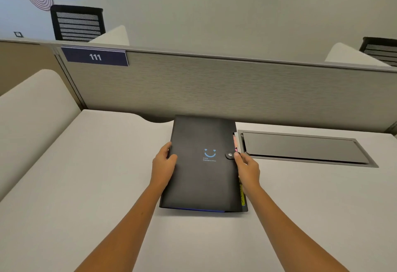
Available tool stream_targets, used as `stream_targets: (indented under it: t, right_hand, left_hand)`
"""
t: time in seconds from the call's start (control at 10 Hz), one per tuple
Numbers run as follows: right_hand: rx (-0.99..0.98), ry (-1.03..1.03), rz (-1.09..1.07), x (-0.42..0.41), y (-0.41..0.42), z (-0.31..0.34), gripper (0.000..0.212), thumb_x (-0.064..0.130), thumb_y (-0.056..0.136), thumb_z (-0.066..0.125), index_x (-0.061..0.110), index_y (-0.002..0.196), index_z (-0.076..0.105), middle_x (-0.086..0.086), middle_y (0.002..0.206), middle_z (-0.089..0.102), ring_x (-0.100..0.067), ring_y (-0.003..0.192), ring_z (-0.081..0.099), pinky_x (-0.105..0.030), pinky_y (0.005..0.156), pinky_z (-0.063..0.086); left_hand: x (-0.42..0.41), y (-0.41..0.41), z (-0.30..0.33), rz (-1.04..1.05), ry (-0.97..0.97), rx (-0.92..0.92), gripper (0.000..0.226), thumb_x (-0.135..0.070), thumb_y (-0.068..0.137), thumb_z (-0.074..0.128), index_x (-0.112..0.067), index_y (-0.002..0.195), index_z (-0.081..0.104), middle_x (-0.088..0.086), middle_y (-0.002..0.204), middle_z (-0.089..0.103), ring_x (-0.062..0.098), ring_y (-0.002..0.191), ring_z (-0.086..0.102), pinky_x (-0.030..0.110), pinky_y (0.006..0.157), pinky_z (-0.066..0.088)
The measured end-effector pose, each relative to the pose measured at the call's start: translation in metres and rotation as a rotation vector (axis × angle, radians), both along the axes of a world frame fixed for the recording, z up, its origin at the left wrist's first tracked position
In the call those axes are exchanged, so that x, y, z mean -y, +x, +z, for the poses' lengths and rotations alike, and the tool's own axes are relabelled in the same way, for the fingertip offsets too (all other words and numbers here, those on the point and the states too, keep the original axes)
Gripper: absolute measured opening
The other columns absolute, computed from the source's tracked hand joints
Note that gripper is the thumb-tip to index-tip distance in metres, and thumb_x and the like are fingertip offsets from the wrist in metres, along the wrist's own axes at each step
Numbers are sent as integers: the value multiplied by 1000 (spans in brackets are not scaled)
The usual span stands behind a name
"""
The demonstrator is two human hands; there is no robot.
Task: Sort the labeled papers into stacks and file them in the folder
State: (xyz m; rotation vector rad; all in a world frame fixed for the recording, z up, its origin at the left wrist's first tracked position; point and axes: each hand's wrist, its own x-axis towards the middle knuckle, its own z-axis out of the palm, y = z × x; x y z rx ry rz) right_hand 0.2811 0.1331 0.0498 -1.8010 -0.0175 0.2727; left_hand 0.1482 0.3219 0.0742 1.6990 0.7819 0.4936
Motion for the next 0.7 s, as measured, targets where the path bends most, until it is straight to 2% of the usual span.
stream_targets:
  t: [0.1,0.2,0.3,0.4,0.5,0.6,0.7]
  right_hand:
    - [-4,-39,-23,-16,17,-10,30,35,93,56,12,109,66,-6,101,67,-23,98,62,-32,80,53]
    - [25,-45,-46,-25,23,-14,33,31,93,57,12,119,62,-1,104,63,-19,97,59,-28,83,50]
    - [46,-77,-50,-27,23,-17,40,27,93,57,9,128,56,1,107,58,-15,98,54,-27,86,47]
    - [75,-119,-36,-26,21,-17,40,26,93,57,7,128,55,-5,112,59,-15,98,53,-29,88,47]
    - [102,-184,-32,-15,19,-18,41,31,91,59,10,127,55,-8,126,56,-21,111,53,-37,96,47]
    - [143,-249,-32,1,15,-18,43,35,90,61,14,126,54,-7,130,52,-24,120,48,-43,101,45]
    - [239,-374,-6,33,4,-26,41,32,89,61,12,124,54,-9,130,52,-27,121,46,-41,101,41]
  left_hand:
    - [-19,20,-5,-39,-18,8,47,-3,94,45,-14,139,43,-12,120,48,7,110,46,23,90,39]
    - [-29,27,-20,-57,-14,0,48,-4,94,45,-15,140,40,-9,126,47,7,112,45,24,93,39]
    - [-33,28,-33,-58,18,-43,48,-7,94,46,-16,140,39,-6,134,48,12,116,48,26,95,40]
    - [-34,27,-45,-71,69,-108,51,-11,94,48,-17,143,36,0,142,46,21,124,49,33,101,42]
    - [-24,24,-48,-113,233,-199,53,-15,91,49,-14,142,36,7,149,39,28,133,41,41,109,38]
    - [-6,14,-44,-140,484,-260,51,-14,91,50,-10,141,40,11,156,25,29,142,27,38,113,29]
    - [34,-13,-57,-187,758,-249,43,-18,91,49,-6,132,50,15,156,23,34,143,24,41,111,32]
